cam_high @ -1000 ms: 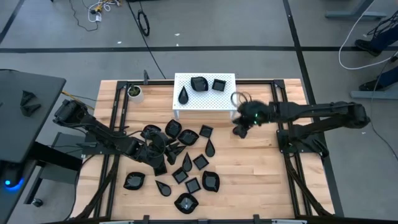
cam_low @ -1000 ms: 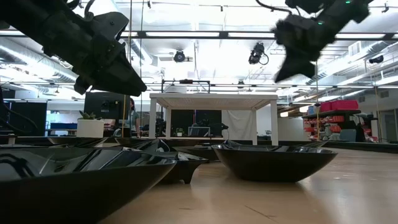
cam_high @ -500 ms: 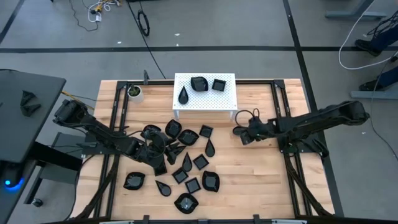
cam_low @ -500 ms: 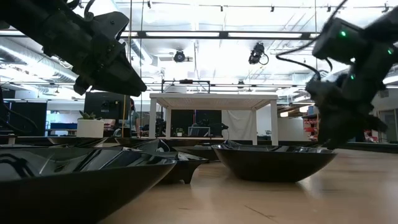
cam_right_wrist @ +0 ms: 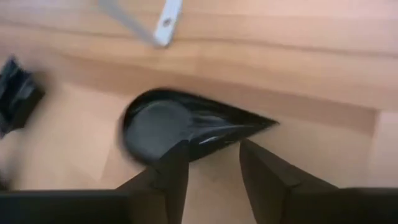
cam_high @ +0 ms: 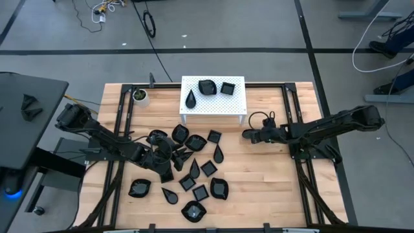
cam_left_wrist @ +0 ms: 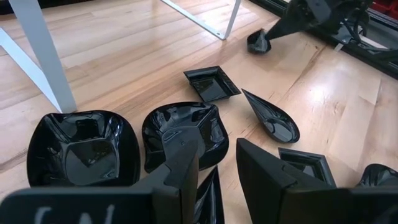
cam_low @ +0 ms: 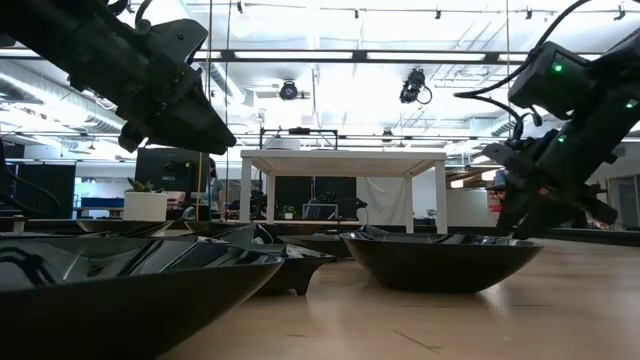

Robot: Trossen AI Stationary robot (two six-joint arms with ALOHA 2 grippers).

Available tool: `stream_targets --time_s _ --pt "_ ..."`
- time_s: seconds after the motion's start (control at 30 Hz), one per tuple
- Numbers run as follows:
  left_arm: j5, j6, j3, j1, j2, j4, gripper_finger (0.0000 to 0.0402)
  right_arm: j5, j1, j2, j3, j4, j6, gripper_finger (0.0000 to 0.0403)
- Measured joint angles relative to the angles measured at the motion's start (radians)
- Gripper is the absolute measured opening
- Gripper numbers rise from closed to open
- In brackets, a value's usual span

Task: Pick & Place Mini shaped plates
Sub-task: Stack the black drop-shaped plate on top of the other black drop-shaped plate on the shelf

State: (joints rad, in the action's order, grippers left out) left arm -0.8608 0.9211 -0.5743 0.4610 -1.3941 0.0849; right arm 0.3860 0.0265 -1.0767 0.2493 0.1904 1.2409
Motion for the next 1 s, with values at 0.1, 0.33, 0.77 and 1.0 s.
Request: stream_targets --time_s 0.1,0.33,0.77,1.0 --pt "0.000 0.000 0.000 0.000 0.000 0.000 0.0115 0.004 0.034 0.000 0.000 -0.010 -0.027 0.0121" --pt "0.000 0.001 0.000 0.000 0.000 0.000 0.0115 -0.008 0.093 0.000 0.000 -0.033 -0.119 0.0094" --pt "0.000 0.002 0.000 0.000 0.000 0.000 0.0115 -0.074 0.096 0.001 0.001 -0.092 -0.251 0.0009" --pt "0.000 0.002 0.000 0.000 0.000 0.016 0.0115 -0.190 -0.040 0.001 0.027 -0.143 -0.205 0.0004"
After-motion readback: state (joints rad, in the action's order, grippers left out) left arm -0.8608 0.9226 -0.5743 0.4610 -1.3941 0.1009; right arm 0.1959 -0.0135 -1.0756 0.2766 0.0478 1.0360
